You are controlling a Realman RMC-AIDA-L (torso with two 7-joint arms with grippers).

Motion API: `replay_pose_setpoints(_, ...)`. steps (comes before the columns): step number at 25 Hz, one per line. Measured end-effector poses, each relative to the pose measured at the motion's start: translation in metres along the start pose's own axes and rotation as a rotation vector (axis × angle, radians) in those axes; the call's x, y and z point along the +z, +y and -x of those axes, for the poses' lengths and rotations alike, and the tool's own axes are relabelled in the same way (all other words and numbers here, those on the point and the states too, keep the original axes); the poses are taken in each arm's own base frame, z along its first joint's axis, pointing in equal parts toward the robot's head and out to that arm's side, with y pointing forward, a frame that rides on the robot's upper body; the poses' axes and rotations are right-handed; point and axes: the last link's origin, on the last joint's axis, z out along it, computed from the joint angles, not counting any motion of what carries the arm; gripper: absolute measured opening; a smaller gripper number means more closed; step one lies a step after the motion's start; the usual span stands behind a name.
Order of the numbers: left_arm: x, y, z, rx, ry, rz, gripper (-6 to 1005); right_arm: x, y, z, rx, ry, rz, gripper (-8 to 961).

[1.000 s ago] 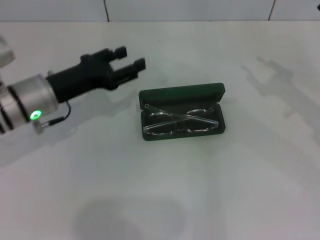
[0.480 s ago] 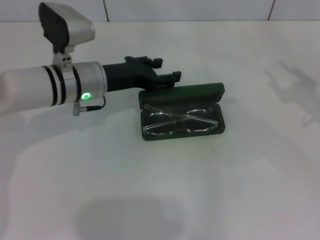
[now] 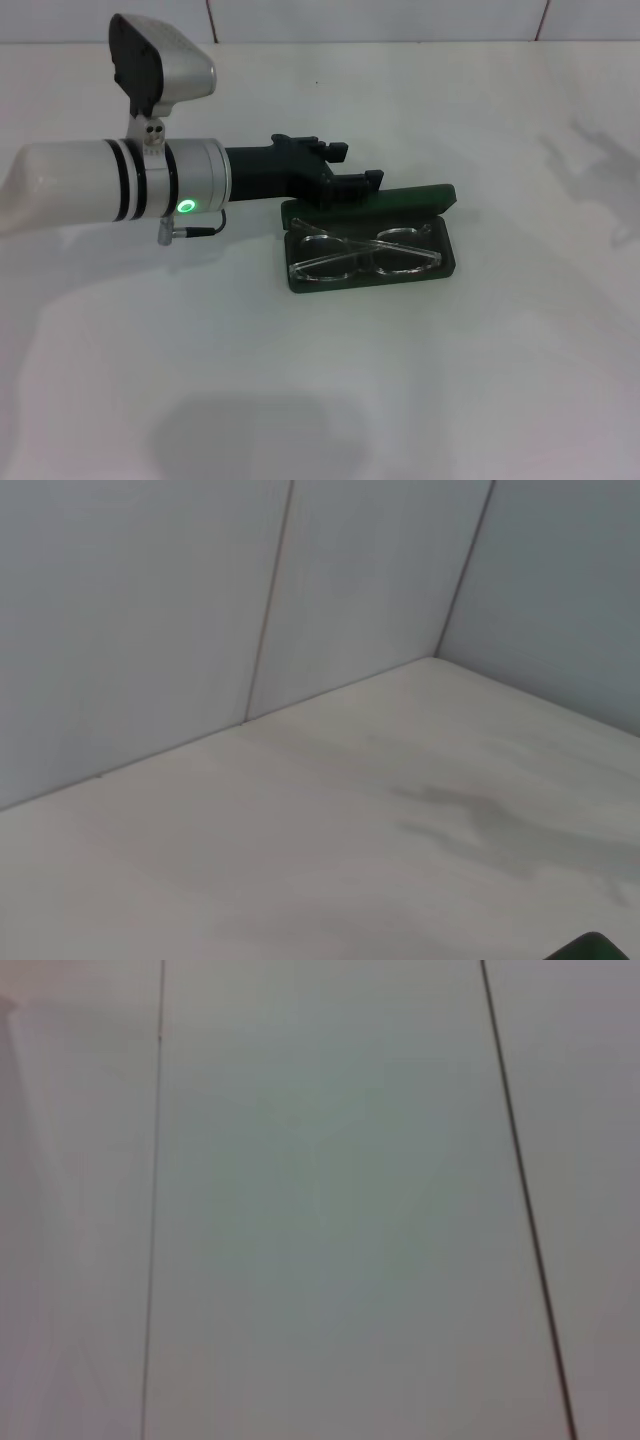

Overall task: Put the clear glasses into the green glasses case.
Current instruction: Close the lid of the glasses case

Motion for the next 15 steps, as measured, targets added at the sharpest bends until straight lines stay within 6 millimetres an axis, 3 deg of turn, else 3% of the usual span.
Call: replay_pose_setpoints(15, -0.012, 0.005, 0.027, 0.006, -0.023, 0.002, 690, 0.000, -0.002, -0.001, -0.005, 0.009, -0.010, 456)
